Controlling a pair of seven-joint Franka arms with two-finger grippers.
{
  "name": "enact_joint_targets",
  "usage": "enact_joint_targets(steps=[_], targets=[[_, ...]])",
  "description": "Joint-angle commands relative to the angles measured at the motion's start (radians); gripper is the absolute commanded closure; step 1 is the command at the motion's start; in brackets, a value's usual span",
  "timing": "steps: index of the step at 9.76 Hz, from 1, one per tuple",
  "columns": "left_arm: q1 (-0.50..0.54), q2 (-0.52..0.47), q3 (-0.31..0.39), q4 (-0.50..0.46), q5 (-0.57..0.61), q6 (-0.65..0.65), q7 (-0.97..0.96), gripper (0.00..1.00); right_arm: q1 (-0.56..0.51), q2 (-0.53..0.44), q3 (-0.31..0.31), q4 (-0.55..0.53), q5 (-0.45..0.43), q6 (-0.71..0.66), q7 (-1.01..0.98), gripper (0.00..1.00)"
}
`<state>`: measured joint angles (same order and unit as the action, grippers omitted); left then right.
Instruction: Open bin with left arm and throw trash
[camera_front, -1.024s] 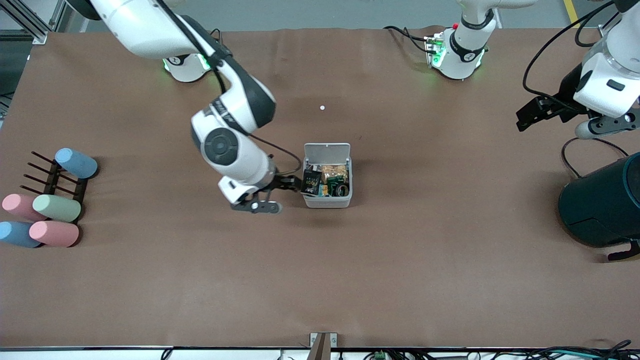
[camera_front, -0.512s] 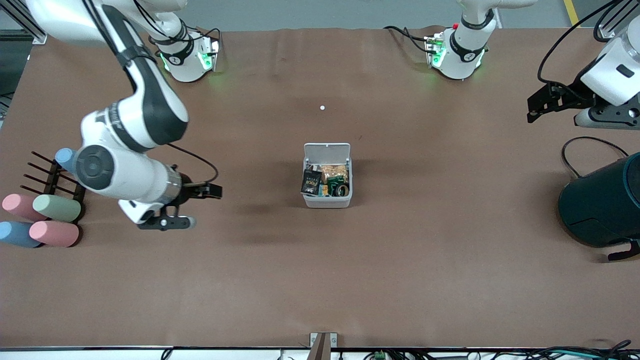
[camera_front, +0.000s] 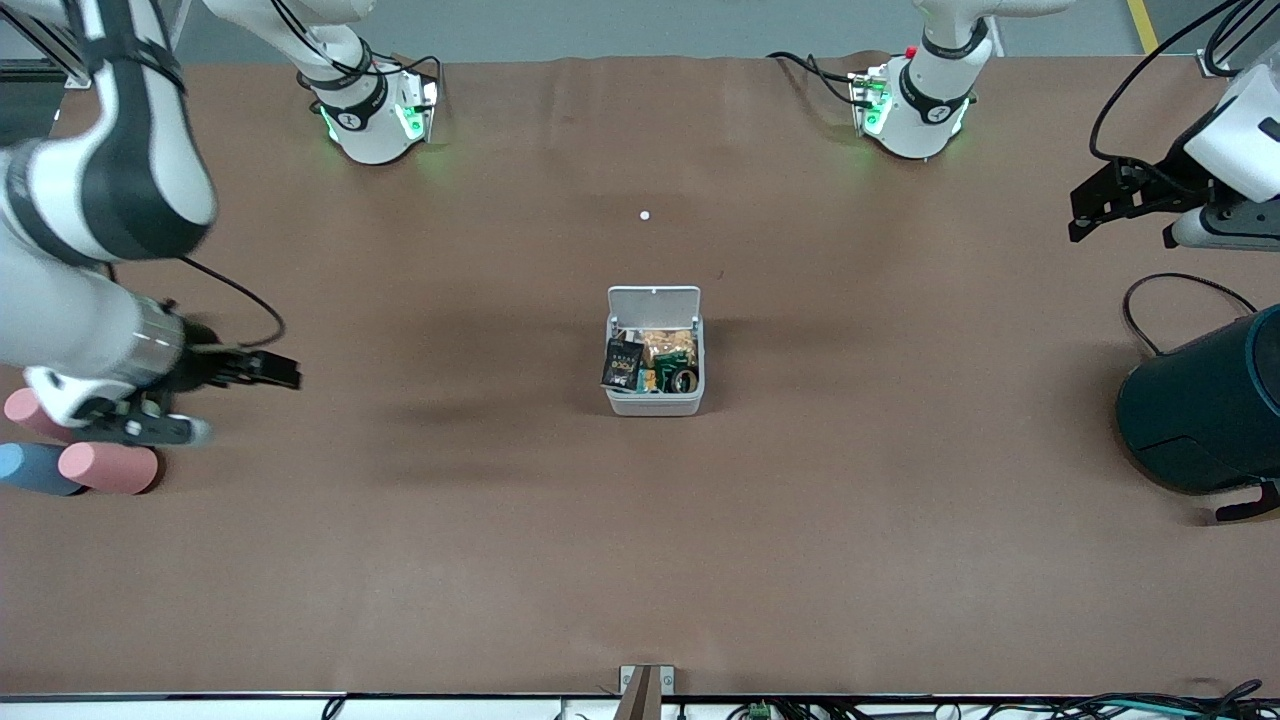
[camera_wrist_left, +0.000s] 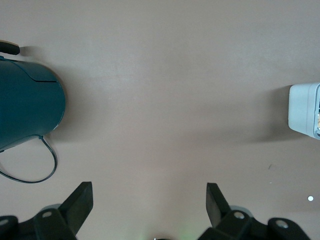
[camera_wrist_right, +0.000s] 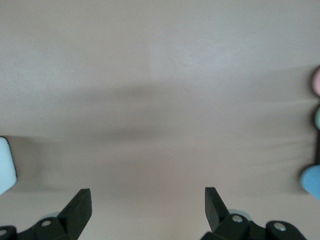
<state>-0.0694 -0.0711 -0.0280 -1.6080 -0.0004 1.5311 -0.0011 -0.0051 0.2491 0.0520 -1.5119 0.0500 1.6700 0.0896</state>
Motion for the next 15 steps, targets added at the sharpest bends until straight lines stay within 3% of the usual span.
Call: enact_joint_targets(steps=[1,4,6,7,10,15], targets=[[-0.007,-0.004,0.008,0.01,-0.015,-0.003,0.016,0.0,0.007,-0.117,-0.092,-0.033,0.014,-0.03,-0.094,0.0],[0.0,-0.001,0.008,0.017,-0.013,-0.005,-0.003,0.0,0.007,-0.217,-0.124,0.016,-0.005,-0.119,-0.091,0.0],[0.011,0.0,0.008,0.026,-0.013,-0.005,-0.003,0.0,0.007,-0.217,-0.129,0.105,-0.015,-0.156,-0.096,0.0],[0.014,0.005,0.008,0.033,-0.015,-0.005,-0.002,0.0,0.01,-0.217,-0.127,0.12,-0.075,-0.157,-0.105,0.0],[0.013,0.014,0.008,0.034,-0.015,-0.005,-0.005,0.0,0.03,-0.255,-0.124,0.044,-0.095,-0.156,-0.111,0.0],[0.016,0.045,0.008,0.082,-0.013,-0.005,-0.007,0.0,0.034,-0.257,-0.121,0.044,-0.078,-0.15,-0.111,0.0]])
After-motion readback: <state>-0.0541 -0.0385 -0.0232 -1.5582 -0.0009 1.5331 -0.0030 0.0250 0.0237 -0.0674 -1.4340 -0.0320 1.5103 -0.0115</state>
